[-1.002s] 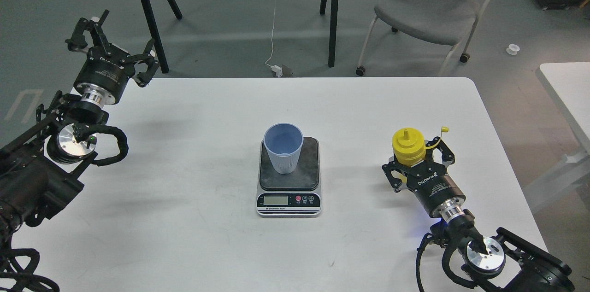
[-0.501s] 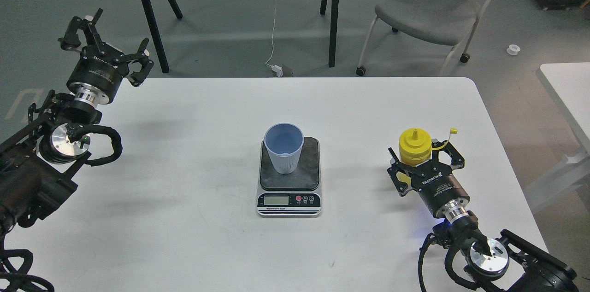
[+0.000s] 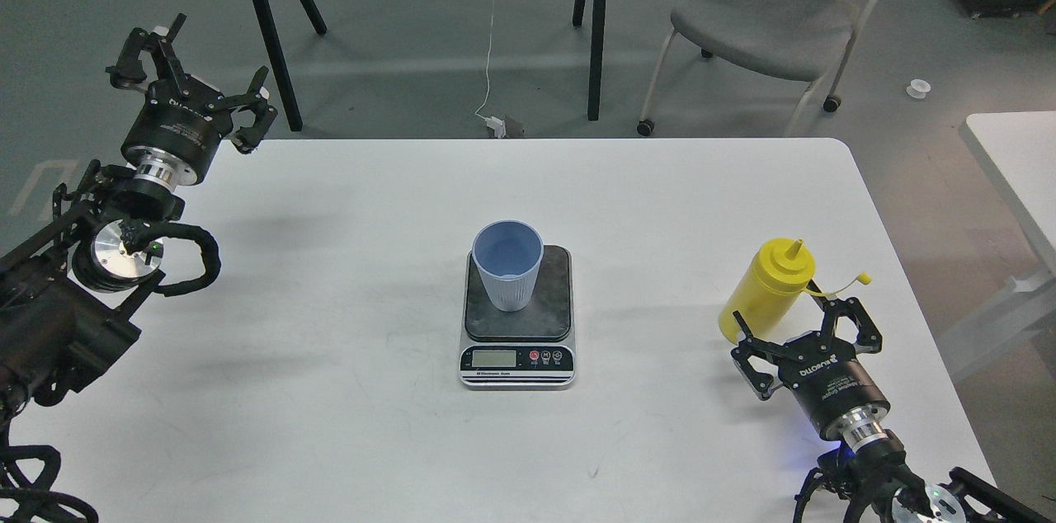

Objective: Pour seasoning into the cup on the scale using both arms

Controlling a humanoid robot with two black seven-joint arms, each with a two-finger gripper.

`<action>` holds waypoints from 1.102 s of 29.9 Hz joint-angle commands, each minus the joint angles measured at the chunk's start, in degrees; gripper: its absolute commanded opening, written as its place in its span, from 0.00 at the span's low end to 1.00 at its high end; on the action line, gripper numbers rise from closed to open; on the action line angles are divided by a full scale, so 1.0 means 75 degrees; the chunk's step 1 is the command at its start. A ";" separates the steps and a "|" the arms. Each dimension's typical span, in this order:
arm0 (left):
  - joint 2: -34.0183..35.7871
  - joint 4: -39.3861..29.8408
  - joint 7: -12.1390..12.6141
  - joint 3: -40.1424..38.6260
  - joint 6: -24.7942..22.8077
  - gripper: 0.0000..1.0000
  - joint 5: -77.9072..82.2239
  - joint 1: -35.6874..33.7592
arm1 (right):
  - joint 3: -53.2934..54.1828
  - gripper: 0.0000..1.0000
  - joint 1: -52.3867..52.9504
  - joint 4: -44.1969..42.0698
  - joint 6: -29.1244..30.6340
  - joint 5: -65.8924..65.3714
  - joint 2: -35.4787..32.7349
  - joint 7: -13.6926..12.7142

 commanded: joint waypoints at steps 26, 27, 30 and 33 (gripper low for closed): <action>0.0152 0.0059 -0.0011 -0.0667 0.0000 1.00 -0.0235 0.0361 | 0.1176 1.00 0.4373 -0.3558 -0.0001 -0.0386 -0.1660 -0.0086; 0.0187 0.0059 -0.0011 -0.0667 0.0000 1.00 -0.0235 0.0373 | 0.0977 1.00 0.4702 -0.3897 -0.0001 -0.0386 -0.1590 -0.0086; 0.0222 0.0059 -0.0011 -0.0679 0.0000 1.00 -0.0235 0.0443 | 0.0496 1.00 0.5569 -0.5021 -0.0001 -0.0374 -0.1099 -0.0086; 0.0234 0.0048 -0.0011 -0.0667 0.0000 1.00 -0.0235 0.0444 | 0.0424 1.00 0.6075 -0.5890 -0.0001 -0.0374 -0.0536 -0.0051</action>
